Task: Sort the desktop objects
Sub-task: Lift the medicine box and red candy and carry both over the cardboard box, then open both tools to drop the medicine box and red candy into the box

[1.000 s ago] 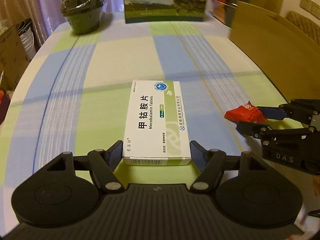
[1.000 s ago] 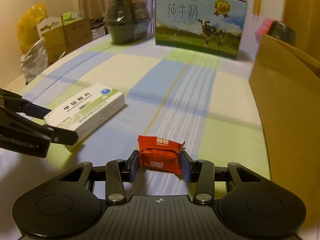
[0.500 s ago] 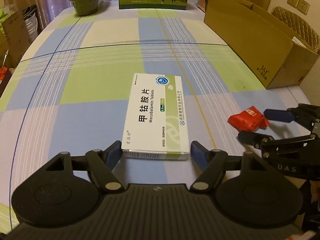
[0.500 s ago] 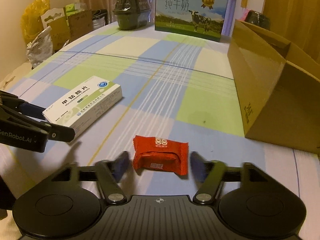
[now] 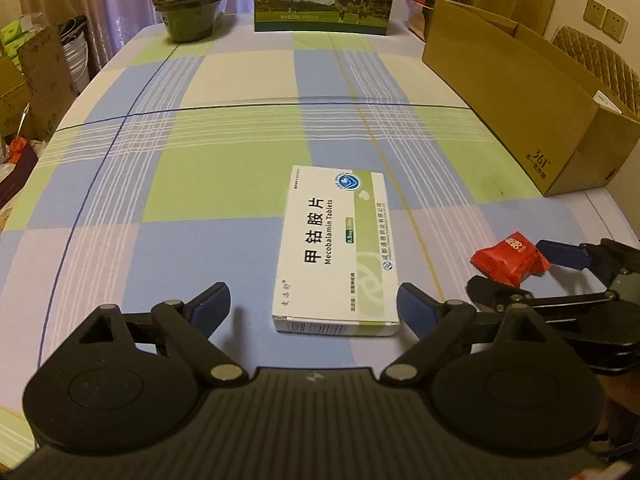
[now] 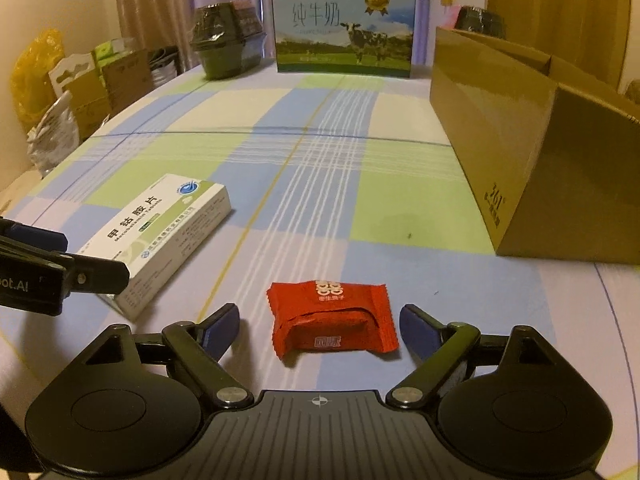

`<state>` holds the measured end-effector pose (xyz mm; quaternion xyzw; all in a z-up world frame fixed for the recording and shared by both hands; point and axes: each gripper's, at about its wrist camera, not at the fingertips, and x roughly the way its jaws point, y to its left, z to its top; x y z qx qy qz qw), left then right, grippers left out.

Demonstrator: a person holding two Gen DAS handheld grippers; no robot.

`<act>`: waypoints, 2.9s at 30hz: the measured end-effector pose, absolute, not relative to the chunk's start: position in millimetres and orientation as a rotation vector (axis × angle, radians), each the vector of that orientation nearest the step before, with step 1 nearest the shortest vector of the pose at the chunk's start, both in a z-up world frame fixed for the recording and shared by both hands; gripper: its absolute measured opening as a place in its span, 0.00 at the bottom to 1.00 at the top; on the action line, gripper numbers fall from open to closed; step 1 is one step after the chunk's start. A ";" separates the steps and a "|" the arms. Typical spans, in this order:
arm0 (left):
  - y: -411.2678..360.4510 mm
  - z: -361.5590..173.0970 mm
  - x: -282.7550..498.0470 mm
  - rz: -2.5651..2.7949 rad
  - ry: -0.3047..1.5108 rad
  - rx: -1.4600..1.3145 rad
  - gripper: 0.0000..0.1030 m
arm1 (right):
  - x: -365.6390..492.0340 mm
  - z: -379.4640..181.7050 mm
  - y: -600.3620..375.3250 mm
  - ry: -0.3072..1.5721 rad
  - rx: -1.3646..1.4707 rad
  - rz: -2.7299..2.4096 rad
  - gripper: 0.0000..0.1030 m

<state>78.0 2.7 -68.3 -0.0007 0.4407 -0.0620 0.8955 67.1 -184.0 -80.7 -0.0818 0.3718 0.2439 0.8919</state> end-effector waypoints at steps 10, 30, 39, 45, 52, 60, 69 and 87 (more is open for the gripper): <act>-8.5 -69.8 87.8 -0.164 0.911 0.036 0.86 | 72.7 -77.7 -190.6 0.740 -0.194 0.523 0.46; -19.3 -70.1 116.1 -0.202 0.936 0.101 0.86 | 64.4 -48.2 -205.1 0.711 -0.147 0.491 0.39; -25.4 -75.5 128.5 -0.228 0.984 0.132 0.65 | 61.6 -40.9 -207.1 0.704 -0.146 0.487 0.38; -28.8 -52.2 112.7 -0.233 0.950 0.114 0.65 | 57.7 -30.1 -210.4 0.682 -0.140 0.483 0.38; -44.2 -15.0 106.3 -0.265 0.893 0.095 0.65 | 53.0 -7.0 -227.5 0.629 -0.112 0.447 0.38; -89.2 31.0 117.2 -0.331 0.807 0.095 0.65 | 62.8 40.3 -268.8 0.519 -0.091 0.369 0.38; -169.3 67.9 155.2 -0.443 0.744 0.063 0.65 | 117.0 83.2 -324.5 0.431 -0.087 0.280 0.39; -258.0 59.5 233.3 -0.476 0.715 0.042 0.75 | 204.4 82.5 -384.7 0.433 -0.032 0.204 0.39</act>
